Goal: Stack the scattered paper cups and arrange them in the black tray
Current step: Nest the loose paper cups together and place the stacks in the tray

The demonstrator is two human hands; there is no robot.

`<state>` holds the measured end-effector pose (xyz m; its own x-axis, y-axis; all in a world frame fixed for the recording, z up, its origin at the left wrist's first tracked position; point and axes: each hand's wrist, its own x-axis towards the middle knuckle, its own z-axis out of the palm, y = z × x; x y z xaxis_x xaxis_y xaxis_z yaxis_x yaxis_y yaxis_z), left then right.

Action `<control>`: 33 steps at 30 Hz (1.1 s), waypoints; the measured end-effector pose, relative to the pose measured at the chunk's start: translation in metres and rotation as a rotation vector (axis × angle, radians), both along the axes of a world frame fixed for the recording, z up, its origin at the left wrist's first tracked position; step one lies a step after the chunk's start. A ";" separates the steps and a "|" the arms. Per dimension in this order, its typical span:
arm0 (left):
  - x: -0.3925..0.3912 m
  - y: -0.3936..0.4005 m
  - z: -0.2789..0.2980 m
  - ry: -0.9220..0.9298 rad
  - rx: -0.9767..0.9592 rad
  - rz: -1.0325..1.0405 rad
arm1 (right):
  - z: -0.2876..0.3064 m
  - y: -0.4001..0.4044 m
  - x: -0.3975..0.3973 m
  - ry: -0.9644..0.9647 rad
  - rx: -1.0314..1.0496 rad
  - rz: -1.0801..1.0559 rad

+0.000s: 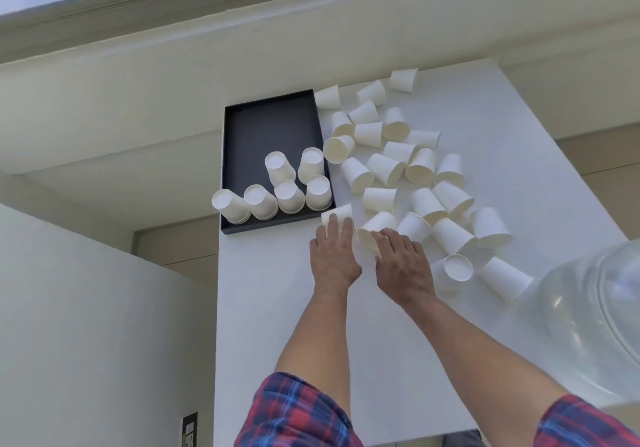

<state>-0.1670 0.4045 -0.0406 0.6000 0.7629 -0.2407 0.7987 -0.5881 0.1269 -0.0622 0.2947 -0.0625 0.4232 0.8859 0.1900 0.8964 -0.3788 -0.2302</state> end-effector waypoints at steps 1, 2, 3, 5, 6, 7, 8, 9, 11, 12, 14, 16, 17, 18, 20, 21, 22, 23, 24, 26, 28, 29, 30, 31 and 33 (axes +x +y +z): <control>0.000 0.003 0.000 0.035 0.001 -0.031 | 0.000 -0.004 0.001 0.009 -0.010 0.009; 0.000 0.007 0.000 0.067 0.000 -0.069 | -0.001 -0.007 0.002 0.014 -0.021 0.018; -0.001 0.010 0.000 0.096 -0.002 -0.104 | -0.002 -0.010 0.004 0.016 -0.039 0.020; 0.000 0.016 0.001 0.125 -0.002 -0.138 | -0.004 -0.013 0.007 0.027 -0.086 -0.003; 0.000 0.019 0.003 0.125 0.004 -0.141 | -0.004 -0.014 0.008 0.040 -0.120 -0.019; 0.002 0.020 0.004 0.121 0.012 -0.143 | -0.004 -0.013 0.008 0.050 -0.158 -0.027; 0.003 0.022 0.006 0.119 0.021 -0.146 | -0.005 -0.013 0.009 0.048 -0.194 -0.020; 0.005 0.023 0.007 0.121 0.024 -0.149 | -0.006 -0.012 0.010 0.041 -0.230 -0.003; 0.008 0.026 0.010 0.132 -0.007 -0.148 | -0.006 -0.007 0.011 0.032 -0.291 0.046; 0.009 0.027 0.011 0.138 -0.024 -0.147 | -0.006 -0.004 0.011 0.025 -0.306 0.061; 0.010 0.027 0.012 0.151 -0.016 -0.157 | -0.004 0.002 0.010 -0.007 -0.312 0.086; 0.009 0.025 0.012 0.160 0.026 -0.178 | -0.002 0.006 0.008 -0.059 -0.322 0.144; 0.007 0.024 0.011 0.164 0.042 -0.193 | -0.002 0.008 0.008 -0.084 -0.340 0.177; 0.006 0.023 0.010 0.166 0.049 -0.204 | -0.002 0.009 0.008 -0.098 -0.360 0.202; 0.001 0.021 0.008 0.159 0.047 -0.202 | 0.000 0.011 0.009 -0.091 -0.389 0.218; -0.002 0.020 0.007 0.151 0.036 -0.192 | 0.001 0.013 0.009 -0.086 -0.401 0.220; -0.005 0.019 0.005 0.142 0.018 -0.178 | 0.002 0.014 0.008 -0.091 -0.411 0.225; -0.009 0.017 0.004 0.131 -0.007 -0.159 | 0.004 0.015 0.008 -0.098 -0.421 0.228; -0.013 0.015 0.003 0.116 -0.034 -0.135 | 0.006 0.016 0.007 -0.102 -0.428 0.224; -0.021 0.010 -0.001 0.085 -0.085 -0.075 | 0.008 0.017 0.006 -0.087 -0.422 0.188; -0.030 0.004 -0.004 0.054 -0.119 -0.006 | 0.009 0.016 0.003 -0.058 -0.383 0.139; -0.033 0.001 -0.005 0.028 -0.132 0.034 | 0.009 0.015 0.002 -0.036 -0.352 0.112; -0.037 -0.002 -0.006 -0.006 -0.153 0.082 | 0.009 0.014 0.000 -0.003 -0.308 0.085; -0.040 -0.005 -0.007 -0.055 -0.191 0.144 | 0.010 0.013 -0.001 0.043 -0.253 0.061; -0.047 -0.008 -0.007 -0.182 -0.318 0.305 | 0.010 0.014 -0.002 0.223 -0.146 0.009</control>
